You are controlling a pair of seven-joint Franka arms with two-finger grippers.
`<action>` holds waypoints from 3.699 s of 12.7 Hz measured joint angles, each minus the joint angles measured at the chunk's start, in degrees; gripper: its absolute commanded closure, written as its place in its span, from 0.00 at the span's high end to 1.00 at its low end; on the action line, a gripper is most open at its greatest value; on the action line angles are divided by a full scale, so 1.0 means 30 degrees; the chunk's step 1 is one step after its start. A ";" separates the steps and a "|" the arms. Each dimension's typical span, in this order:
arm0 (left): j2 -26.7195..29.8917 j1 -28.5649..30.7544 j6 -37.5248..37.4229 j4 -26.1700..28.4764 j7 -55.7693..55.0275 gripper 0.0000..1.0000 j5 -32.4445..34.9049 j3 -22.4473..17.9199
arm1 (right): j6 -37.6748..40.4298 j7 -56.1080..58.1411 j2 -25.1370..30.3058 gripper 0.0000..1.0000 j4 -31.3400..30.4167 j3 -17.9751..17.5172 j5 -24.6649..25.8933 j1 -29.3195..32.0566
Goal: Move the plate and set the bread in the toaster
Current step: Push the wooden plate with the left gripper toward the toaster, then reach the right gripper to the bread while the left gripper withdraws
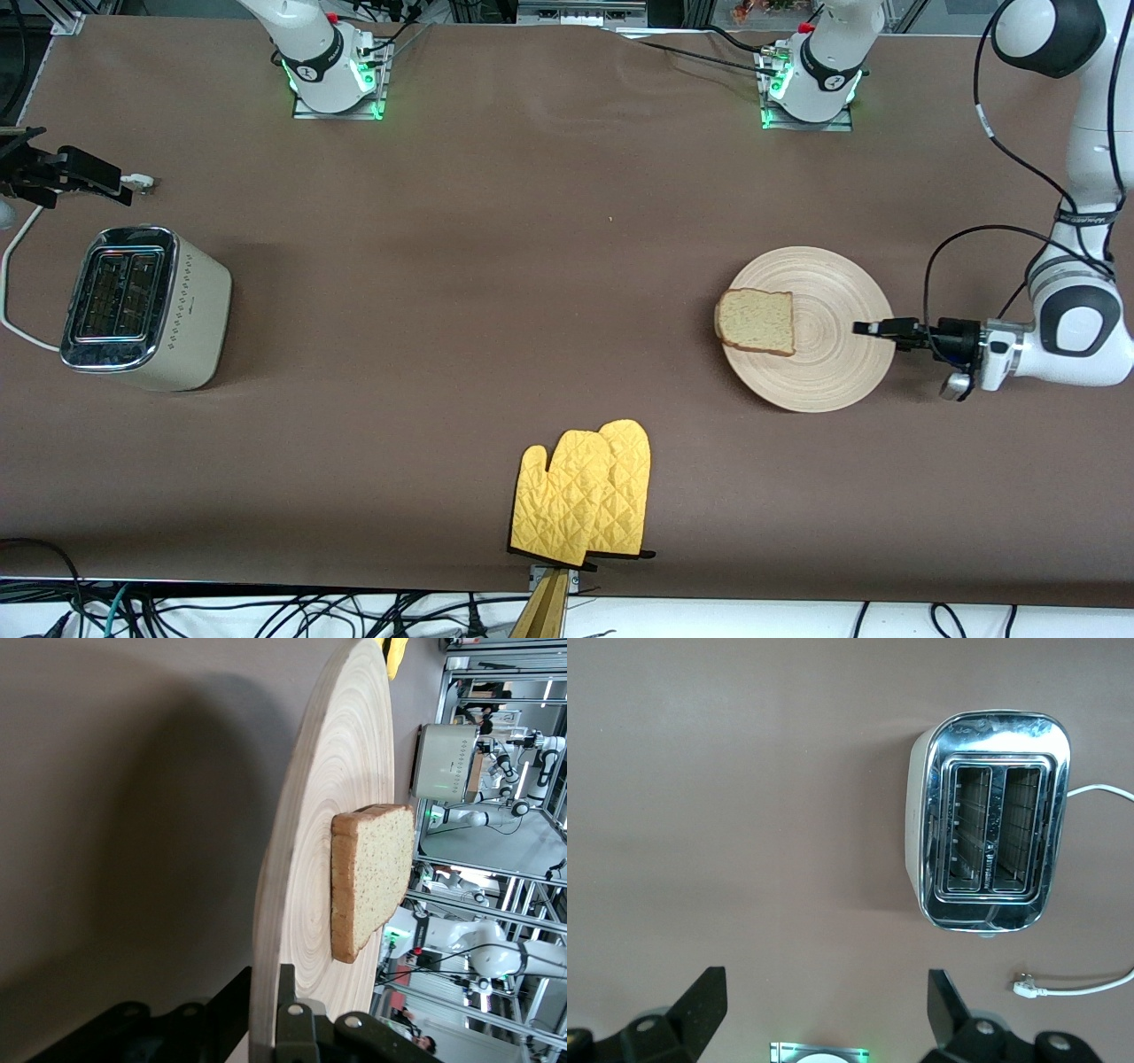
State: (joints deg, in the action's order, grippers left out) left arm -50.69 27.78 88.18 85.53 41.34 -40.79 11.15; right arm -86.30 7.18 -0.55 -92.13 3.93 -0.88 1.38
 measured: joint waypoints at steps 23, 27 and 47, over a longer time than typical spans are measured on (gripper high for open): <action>-0.1127 -1.3518 0.7907 0.0067 -0.0468 0.33 -0.9351 -0.1331 | 0.0020 -0.0069 -0.1021 1.00 -0.0007 -0.1220 -0.0036 -0.0216; -0.1214 -1.3513 0.7894 0.0067 -0.0447 0.42 -0.9409 -0.1369 | -0.0165 -0.0662 -0.2679 0.99 -0.0038 -0.1284 -0.1316 -0.1424; 1.5869 -0.7794 1.1150 0.9597 -0.0395 1.00 0.0087 -0.3471 | -2.0863 -1.1488 -1.0933 0.00 -0.4950 -0.4283 -0.5637 -0.8018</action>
State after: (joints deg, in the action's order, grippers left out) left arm -3.09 4.40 121.63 114.33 40.16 -40.53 0.74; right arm -148.89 -27.28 -33.34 -106.98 -8.92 -17.79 -22.67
